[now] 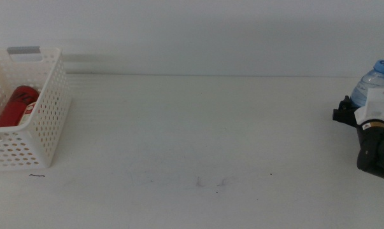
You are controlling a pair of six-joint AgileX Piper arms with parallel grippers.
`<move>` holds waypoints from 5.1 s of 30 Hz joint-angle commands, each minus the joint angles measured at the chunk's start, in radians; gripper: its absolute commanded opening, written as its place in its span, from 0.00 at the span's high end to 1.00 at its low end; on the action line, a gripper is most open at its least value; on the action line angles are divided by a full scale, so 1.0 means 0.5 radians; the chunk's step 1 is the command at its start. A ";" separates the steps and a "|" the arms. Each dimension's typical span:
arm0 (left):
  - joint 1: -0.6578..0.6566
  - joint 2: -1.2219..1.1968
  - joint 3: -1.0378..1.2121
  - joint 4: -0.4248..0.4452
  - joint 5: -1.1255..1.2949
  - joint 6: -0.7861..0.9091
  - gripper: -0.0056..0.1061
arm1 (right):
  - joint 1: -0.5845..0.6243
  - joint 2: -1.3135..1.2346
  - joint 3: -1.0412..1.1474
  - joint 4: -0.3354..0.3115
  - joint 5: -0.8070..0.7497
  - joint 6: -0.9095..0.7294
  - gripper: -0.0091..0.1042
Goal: Use arms to grab the bottles and put them into the dustbin to the left of the table.
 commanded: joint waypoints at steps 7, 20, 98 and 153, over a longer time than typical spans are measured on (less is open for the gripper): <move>-0.004 -0.012 -0.002 0.001 -0.028 -0.018 0.11 | 0.096 0.017 -0.121 0.101 -0.013 -0.215 0.92; -0.004 -0.012 -0.002 0.001 -0.028 -0.018 0.11 | 1.148 0.074 -0.687 -0.440 0.323 0.301 0.94; 0.214 0.976 2.162 1.275 -3.715 -1.132 0.11 | 1.318 -1.796 -1.052 -0.749 3.548 0.533 0.14; 0.669 0.531 0.512 1.045 0.076 -1.062 0.97 | 1.318 -1.796 -1.052 -0.749 3.548 0.533 0.14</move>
